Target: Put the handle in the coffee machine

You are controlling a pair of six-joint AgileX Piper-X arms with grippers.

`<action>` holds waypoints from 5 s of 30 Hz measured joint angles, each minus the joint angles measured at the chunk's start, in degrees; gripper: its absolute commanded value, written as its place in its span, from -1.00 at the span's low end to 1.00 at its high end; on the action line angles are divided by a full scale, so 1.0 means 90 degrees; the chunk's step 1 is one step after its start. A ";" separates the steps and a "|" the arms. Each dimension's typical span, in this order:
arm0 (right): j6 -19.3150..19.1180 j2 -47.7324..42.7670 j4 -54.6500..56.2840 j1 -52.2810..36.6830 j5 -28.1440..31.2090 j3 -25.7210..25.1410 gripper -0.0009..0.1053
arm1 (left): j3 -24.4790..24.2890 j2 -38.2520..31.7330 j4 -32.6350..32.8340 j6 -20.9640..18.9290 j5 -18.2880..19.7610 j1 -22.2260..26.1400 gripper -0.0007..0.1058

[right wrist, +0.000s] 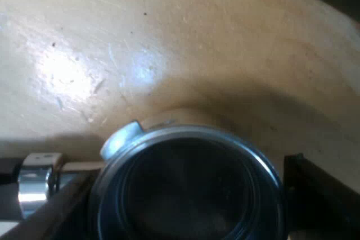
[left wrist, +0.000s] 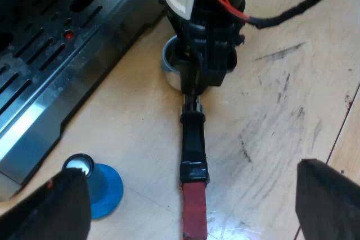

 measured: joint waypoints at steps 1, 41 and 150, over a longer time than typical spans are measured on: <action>0.0036 0.0000 0.0054 0.0000 0.0000 -0.0046 -0.98 | 0.0000 0.0000 0.0000 0.0039 0.0014 0.0000 0.45; 0.1349 -0.1718 0.1519 0.0000 -0.0306 -0.0238 -0.98 | 0.0009 0.2515 -0.0662 0.2012 0.0910 -0.0873 0.45; 0.2451 -0.2798 0.0901 0.2304 0.2136 -0.0839 0.79 | 0.0700 0.2879 -0.1275 0.2235 0.0660 0.1434 -0.98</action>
